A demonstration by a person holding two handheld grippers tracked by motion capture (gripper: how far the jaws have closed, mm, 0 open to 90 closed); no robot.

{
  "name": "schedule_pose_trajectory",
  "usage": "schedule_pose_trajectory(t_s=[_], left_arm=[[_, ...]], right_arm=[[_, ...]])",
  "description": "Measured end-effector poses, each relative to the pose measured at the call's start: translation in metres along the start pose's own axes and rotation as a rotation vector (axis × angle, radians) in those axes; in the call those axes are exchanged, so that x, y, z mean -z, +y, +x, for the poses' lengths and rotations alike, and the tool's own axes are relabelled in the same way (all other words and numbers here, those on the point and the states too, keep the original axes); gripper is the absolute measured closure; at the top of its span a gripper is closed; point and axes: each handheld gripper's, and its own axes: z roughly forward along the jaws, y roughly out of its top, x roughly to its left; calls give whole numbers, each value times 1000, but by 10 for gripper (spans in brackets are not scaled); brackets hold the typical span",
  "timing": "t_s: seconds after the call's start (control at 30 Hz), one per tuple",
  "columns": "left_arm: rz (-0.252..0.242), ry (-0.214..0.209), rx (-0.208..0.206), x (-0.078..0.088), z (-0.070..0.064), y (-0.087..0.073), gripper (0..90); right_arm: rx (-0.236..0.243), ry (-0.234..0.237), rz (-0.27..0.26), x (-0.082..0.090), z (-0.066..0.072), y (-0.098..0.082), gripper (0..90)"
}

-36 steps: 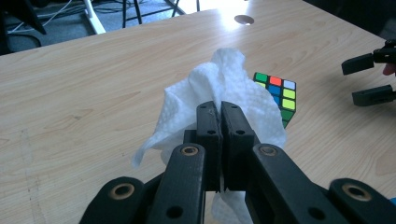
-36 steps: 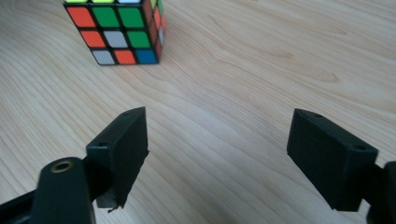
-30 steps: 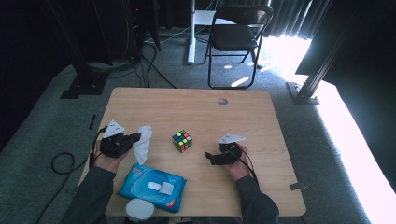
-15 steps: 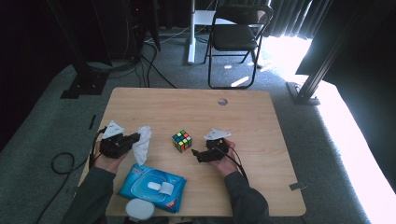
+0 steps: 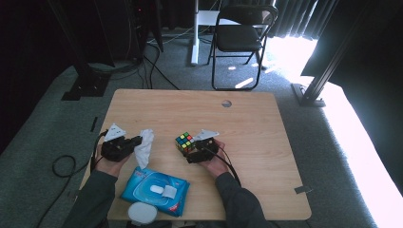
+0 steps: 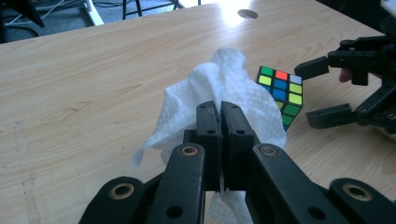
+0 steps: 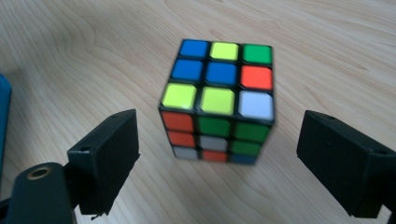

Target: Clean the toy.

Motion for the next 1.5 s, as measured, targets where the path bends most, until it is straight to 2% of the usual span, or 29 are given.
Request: schedule_pose_trajectory(t_s=[0.23,0.33,0.47,0.6,0.93,1.3,1.5], left_arm=[[-2,0,8,2,3,-1,874],[0,1,14,2,3,-2,874],[2,2,16,2,4,-3,874],[2,0,22,3,6,-3,874],[2,-10,12,0,4,2,874],[3,-23,-13,-9,1,13,874],[-6,-33,-23,-14,-1,21,874]], right_arm=[[14,-13,40,-21,3,2,149],[3,-19,52,-28,2,2,159],[-7,-10,62,-33,0,1,235],[-13,1,71,-35,-3,-1,293],[14,19,59,-34,-3,-2,334],[64,12,43,-31,3,0,338],[82,28,36,-27,5,2,338]])
